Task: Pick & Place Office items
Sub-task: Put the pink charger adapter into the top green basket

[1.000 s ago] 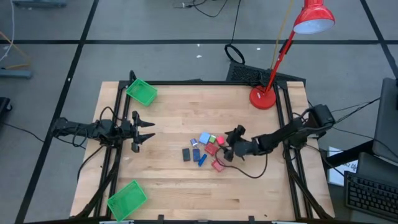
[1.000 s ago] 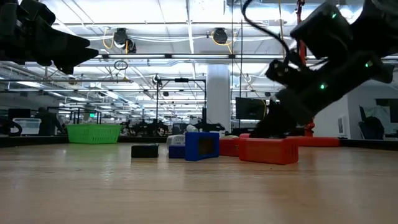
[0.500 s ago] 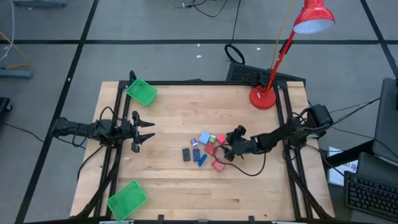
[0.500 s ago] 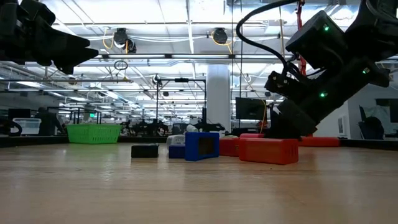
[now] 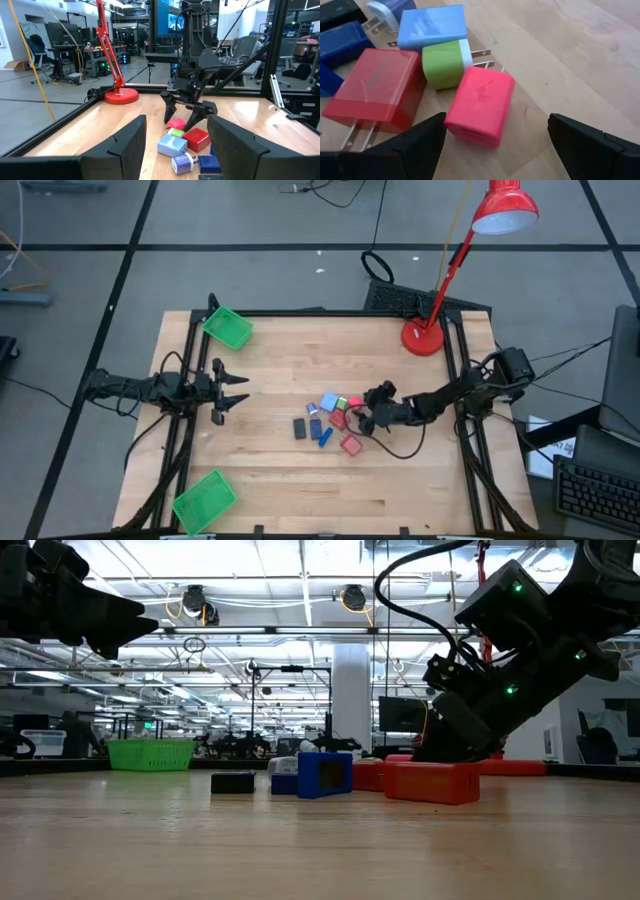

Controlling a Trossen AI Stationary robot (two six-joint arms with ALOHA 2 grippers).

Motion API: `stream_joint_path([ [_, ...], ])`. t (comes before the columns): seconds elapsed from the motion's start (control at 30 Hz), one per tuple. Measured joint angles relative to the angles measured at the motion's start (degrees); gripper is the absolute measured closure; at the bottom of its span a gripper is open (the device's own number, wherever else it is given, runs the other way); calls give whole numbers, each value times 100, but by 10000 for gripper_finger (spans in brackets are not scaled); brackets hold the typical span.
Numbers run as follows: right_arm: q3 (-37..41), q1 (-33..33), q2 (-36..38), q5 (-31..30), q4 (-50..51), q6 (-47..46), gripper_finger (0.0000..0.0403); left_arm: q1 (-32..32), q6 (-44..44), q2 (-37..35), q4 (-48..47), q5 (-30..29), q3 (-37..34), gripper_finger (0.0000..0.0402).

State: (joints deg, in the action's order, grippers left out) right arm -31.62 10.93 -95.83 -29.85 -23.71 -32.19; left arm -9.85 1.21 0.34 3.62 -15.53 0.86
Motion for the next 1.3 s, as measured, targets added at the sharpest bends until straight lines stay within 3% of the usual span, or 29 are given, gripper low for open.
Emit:
stream_joint_path([
  [0.67, 0, -40, 0, 27, -6, 306, 196, 0, 0, 0, 0, 0, 0, 188],
  [0.97, 0, -73, 7, 456, -27, 685, 251, 0, 0, 0, 0, 0, 0, 188],
  [1.3, 2, -73, 7, 453, -131, 860, 243, 0, 0, 0, 0, 0, 0, 188],
])
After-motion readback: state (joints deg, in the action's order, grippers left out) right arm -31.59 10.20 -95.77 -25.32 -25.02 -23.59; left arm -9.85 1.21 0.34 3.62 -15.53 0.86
